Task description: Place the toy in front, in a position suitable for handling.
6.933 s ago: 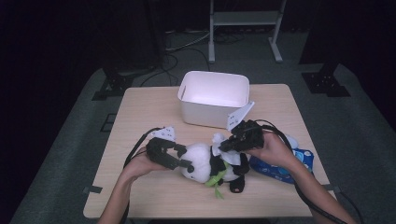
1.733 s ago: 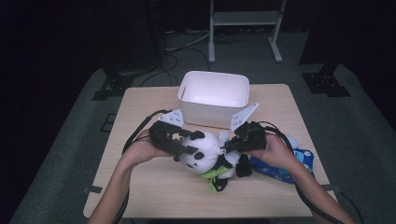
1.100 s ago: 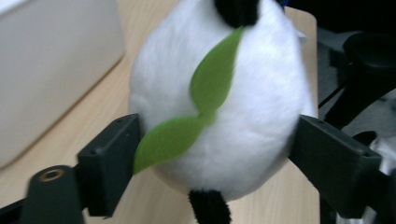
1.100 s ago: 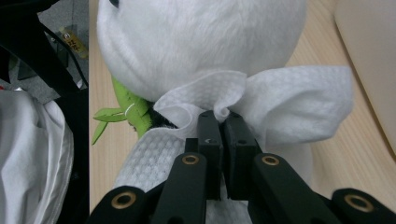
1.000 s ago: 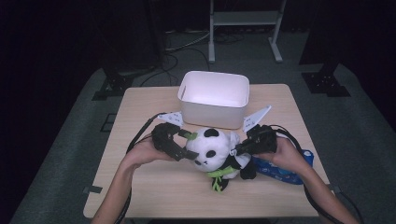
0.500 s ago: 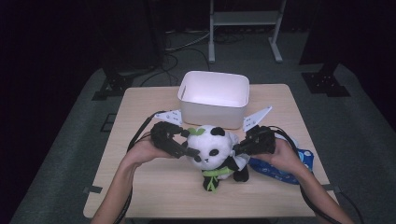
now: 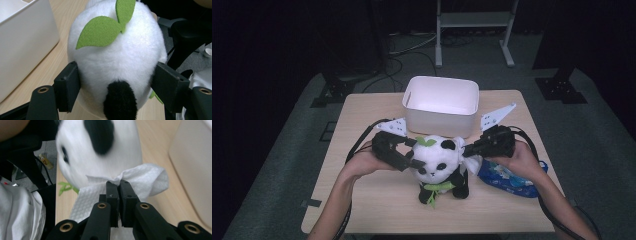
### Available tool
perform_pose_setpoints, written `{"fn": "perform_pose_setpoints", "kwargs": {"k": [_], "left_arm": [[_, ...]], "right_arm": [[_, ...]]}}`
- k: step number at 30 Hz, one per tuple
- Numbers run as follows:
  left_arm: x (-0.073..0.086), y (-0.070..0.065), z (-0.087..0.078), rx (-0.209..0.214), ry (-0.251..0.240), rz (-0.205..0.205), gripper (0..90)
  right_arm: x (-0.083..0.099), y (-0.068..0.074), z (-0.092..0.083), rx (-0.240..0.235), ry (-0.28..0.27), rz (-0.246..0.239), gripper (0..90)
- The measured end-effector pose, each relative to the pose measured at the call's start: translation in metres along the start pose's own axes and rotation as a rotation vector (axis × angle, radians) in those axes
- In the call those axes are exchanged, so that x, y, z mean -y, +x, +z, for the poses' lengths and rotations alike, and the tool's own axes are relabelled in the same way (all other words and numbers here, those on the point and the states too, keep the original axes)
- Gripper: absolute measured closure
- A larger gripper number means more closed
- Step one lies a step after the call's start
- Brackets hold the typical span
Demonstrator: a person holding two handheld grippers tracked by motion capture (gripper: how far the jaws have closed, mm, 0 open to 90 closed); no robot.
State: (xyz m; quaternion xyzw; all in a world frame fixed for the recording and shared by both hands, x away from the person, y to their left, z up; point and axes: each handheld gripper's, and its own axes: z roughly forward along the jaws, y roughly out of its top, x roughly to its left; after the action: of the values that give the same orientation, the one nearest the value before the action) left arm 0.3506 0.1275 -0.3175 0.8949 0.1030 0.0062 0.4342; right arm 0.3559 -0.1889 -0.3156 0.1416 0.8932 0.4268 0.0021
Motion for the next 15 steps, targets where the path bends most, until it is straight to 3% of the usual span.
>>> {"fn": "perform_pose_setpoints", "kwargs": {"k": [5, 15], "left_arm": [[-0.004, -0.002, 0.004, -0.002, 0.007, 0.011, 27.2], [-0.008, -0.001, 0.009, 0.0, 0.003, 0.011, 27.2]], "right_arm": [[-0.018, 0.009, -0.009, 0.006, -0.017, -0.044, 86.0], [-0.044, 0.017, -0.009, -0.001, -0.025, -0.088, 86.0]]}}
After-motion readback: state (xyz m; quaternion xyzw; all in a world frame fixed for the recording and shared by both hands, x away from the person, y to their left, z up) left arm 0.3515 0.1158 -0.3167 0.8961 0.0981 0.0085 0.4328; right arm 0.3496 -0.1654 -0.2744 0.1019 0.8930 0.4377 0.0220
